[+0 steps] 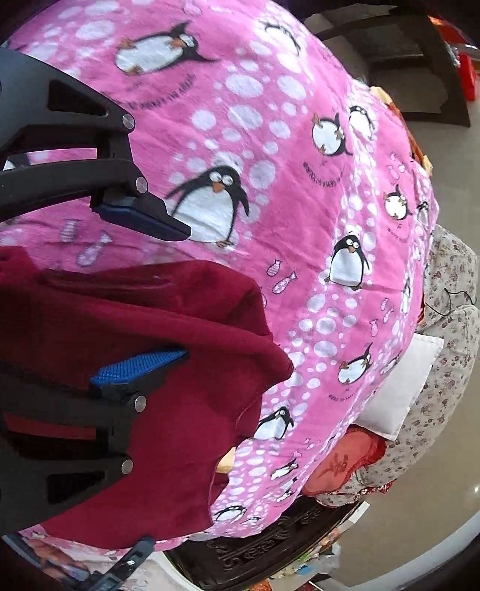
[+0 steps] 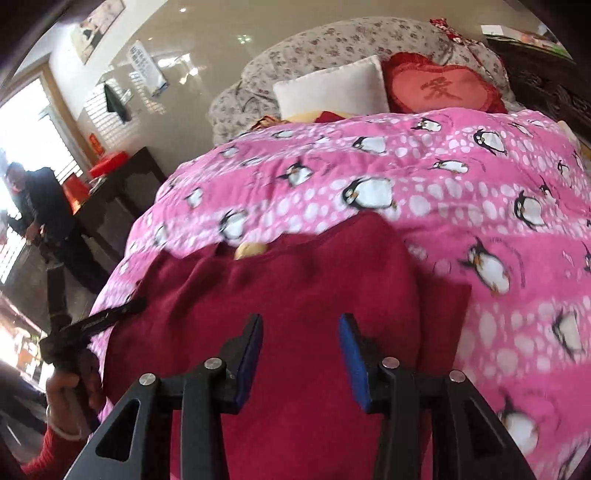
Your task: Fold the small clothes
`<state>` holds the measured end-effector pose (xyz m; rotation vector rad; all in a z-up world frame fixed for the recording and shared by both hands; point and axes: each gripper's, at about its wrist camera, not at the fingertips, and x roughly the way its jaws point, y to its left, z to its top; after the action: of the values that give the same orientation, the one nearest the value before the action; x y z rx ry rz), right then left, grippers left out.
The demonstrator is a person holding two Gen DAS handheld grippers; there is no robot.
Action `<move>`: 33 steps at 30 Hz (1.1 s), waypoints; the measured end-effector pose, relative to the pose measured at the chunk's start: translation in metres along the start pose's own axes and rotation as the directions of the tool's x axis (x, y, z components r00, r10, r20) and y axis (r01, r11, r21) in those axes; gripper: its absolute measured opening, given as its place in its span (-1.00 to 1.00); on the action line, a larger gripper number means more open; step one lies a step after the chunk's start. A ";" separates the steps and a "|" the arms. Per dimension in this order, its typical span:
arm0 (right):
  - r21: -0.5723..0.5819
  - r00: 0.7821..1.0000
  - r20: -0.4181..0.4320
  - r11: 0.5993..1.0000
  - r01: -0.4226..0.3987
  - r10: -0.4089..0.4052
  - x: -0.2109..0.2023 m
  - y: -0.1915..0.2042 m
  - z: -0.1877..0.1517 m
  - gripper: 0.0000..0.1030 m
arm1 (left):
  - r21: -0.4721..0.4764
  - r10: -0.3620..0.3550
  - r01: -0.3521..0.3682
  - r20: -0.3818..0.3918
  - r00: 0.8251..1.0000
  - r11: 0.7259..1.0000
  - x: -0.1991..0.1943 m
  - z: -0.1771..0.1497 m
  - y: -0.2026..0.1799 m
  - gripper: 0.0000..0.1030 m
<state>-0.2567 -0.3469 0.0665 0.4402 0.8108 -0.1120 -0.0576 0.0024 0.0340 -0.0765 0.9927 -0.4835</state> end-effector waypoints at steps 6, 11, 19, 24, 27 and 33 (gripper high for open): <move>-0.058 0.990 -0.109 0.995 0.085 -0.091 0.028 0.007 -0.022 -0.06 | 0.002 -0.022 0.022 -0.016 1.000 1.000 -0.016 -0.022 -0.012 0.16; -0.060 0.999 -0.050 0.998 0.010 -0.013 0.007 0.032 -0.009 -0.06 | 0.015 -0.009 0.009 0.016 1.000 1.000 -0.047 -0.042 -0.011 0.16; -0.164 0.997 -0.029 0.983 -0.079 0.075 0.022 0.103 0.008 -0.06 | -0.011 -0.001 0.001 0.073 0.997 1.000 -0.085 -0.068 0.007 0.33; -0.191 0.991 -0.064 0.973 -0.131 0.121 0.050 0.139 0.014 -0.06 | -0.027 -0.011 0.013 0.074 0.997 1.000 -0.095 -0.079 0.021 0.33; -0.205 0.987 -0.081 0.967 -0.150 0.136 0.071 0.160 0.018 -0.05 | -0.041 -0.010 0.014 0.080 0.997 0.999 -0.097 -0.083 0.030 0.33; -0.219 0.982 -0.133 0.962 -0.160 0.133 0.117 0.184 0.023 -0.05 | -0.052 -0.048 0.050 0.053 0.997 0.997 -0.089 -0.090 0.041 0.33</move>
<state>-0.1127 -0.1819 0.0580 0.2886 0.8920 0.1464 -0.1572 0.0910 0.0427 -0.1608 0.9545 -0.4975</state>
